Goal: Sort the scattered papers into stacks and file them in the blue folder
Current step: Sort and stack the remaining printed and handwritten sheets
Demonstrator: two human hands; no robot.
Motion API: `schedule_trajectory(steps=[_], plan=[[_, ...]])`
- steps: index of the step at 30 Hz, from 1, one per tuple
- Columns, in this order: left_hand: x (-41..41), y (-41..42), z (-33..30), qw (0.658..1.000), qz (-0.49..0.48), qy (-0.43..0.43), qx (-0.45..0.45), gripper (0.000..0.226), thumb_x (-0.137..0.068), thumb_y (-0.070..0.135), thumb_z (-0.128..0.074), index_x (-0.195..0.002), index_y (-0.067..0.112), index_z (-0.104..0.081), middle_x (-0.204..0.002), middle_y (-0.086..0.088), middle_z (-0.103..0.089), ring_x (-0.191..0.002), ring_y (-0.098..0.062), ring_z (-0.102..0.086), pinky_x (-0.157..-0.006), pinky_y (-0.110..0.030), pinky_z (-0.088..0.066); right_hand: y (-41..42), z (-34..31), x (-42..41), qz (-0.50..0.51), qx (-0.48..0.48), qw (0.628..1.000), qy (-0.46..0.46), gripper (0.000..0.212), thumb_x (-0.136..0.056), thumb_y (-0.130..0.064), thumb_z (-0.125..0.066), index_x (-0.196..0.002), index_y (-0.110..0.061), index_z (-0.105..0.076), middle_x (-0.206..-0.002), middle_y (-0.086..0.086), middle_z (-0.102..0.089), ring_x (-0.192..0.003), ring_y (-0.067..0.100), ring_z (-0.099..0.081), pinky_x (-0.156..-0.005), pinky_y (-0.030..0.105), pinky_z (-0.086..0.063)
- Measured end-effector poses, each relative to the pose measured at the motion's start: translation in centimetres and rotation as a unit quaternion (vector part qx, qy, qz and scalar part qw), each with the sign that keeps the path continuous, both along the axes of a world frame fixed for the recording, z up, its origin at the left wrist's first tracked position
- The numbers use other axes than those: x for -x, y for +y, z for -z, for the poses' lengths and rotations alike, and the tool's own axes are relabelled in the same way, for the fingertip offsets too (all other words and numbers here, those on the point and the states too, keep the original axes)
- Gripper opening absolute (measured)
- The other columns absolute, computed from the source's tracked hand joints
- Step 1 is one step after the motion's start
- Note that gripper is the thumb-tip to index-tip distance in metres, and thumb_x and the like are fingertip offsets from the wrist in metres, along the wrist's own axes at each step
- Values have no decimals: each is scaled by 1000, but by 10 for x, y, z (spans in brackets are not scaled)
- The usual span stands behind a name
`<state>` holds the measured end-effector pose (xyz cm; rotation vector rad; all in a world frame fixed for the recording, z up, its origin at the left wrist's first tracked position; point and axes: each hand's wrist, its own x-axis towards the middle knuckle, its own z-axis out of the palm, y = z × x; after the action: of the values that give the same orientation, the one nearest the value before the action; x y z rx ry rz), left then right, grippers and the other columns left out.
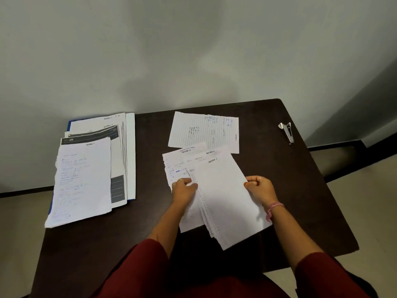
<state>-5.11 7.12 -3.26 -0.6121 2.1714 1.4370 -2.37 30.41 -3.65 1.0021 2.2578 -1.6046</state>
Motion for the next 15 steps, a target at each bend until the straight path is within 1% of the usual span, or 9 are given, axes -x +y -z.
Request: schedule_trajectory(steps=[1, 2, 3, 5, 7, 9, 12, 14, 15], plan=[[2, 2, 5, 1000, 4, 0, 21, 37, -87, 20, -63, -121, 7, -59, -125, -6, -51, -91, -14, -54, -85, -25, -45, 3, 4, 3, -7, -19, 1000, -5, 16, -84, -5, -64, -100, -8, -68, -74, -2, -66, -69, 9, -60, -61, 17, -44], [3, 4, 4, 999, 7, 2, 33, 44, -87, 21, -64, -128, 8, -55, -134, -7, -46, -97, -15, -53, -89, -26, -44, 4, 5, 7, -13, -32, 999, -5, 18, -83, -5, -65, -101, -7, -68, -69, -3, -63, -68, 9, -58, -63, 18, -44], [5, 7, 5, 999, 9, 8, 44, 46, -88, 20, -63, -131, 8, -52, -136, -8, -42, -100, -16, -52, -90, -26, -43, 6, 7, 11, -18, -42, 999, -6, 19, -83, -5, -66, -101, -7, -68, -67, -4, -62, -67, 9, -57, -68, 19, -44], [7, 10, 3, 998, -1, 20, 57, 49, -88, 18, -63, -133, 6, -48, -136, -10, -41, -107, -20, -53, -90, -28, -44, 6, 8, 18, -19, -50, 999, -3, 21, -82, -5, -67, -103, -7, -68, -67, -4, -61, -67, 10, -56, -74, 24, -45], [9, 14, 3, 997, -25, 20, 64, 49, -87, 14, -63, -133, 4, -46, -133, -13, -43, -112, -26, -54, -89, -31, -46, 5, 9, 23, -13, -51, 999, 6, 21, -83, -5, -65, -104, -7, -68, -69, -3, -62, -66, 8, -56, -70, 22, -45], [12, 16, 4, 996, -57, 12, 64, 49, -86, 11, -62, -131, 3, -46, -129, -14, -47, -113, -28, -55, -87, -33, -47, 5, 11, 27, -14, -57, 998, 8, 21, -83, -6, -64, -104, -8, -67, -68, -4, -62, -65, 7, -55, -66, 19, -43], [16, 18, 4, 995, -77, 7, 68, 49, -86, 10, -62, -131, 3, -46, -127, -14, -50, -110, -27, -56, -85, -32, -47, 4, 14, 33, -31, -80, 996, 14, 22, -83, -6, -62, -105, -7, -67, -63, -7, -59, -63, 4, -53, -73, 23, -42], [19, 20, 6, 995, -81, 4, 66, 51, -86, 11, -63, -133, 4, -44, -125, -12, -51, -108, -24, -56, -83, -29, -46, 3, 16, 36, -55, -102, 993, 14, 21, -84, -4, -60, -103, -6, -67, -69, -6, -61, -63, 5, -53, -73, 23, -41], [20, 20, 7, 994, -83, 2, 65, 52, -86, 11, -63, -134, 4, -43, -122, -11, -52, -106, -23, -56, -82, -28, -45, 2, 17, 36, -65, -112, 991, 16, 21, -84, -4, -59, -103, -6, -67, -75, -3, -64, -65, 8, -54, -73, 23, -42]])
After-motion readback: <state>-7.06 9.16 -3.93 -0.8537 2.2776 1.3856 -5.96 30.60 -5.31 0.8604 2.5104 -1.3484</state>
